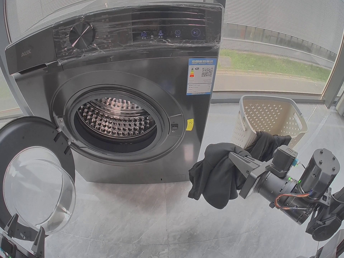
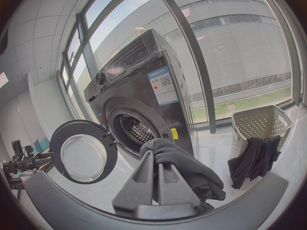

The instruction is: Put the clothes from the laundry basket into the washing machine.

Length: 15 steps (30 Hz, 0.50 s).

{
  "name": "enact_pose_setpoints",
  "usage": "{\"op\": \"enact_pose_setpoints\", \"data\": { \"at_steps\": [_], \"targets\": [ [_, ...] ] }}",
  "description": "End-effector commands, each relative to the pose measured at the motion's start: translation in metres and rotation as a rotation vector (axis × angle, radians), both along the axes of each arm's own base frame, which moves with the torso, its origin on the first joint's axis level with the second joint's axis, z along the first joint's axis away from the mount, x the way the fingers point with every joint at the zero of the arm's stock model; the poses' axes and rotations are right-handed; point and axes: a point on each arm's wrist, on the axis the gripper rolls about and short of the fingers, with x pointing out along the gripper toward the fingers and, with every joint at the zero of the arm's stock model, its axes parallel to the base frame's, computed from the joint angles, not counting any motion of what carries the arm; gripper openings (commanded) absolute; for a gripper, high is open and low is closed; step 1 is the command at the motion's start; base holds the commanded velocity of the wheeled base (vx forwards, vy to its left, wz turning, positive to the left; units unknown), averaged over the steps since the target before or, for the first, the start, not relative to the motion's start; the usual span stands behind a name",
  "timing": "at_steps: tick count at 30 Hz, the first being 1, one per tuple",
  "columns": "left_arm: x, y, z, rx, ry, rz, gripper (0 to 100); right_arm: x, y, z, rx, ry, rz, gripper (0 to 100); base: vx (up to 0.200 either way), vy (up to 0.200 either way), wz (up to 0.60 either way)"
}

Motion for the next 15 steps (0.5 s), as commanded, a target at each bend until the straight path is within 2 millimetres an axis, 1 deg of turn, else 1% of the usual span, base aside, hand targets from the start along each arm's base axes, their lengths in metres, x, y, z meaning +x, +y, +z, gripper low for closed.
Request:
{"op": "enact_pose_setpoints", "data": {
  "at_steps": [1,15],
  "targets": [
    [-0.0001,0.0000,-0.0043,0.000,-0.001,0.001,100,-0.0001,0.0001,-0.0007,-0.003,0.003,0.001,0,0.000,0.000,0.00],
    [-0.0001,0.0000,-0.0043,-0.002,-0.001,0.000,100,0.0003,0.0006,-0.0031,-0.007,0.011,0.002,0,0.000,0.200,0.00]
  ]
}}
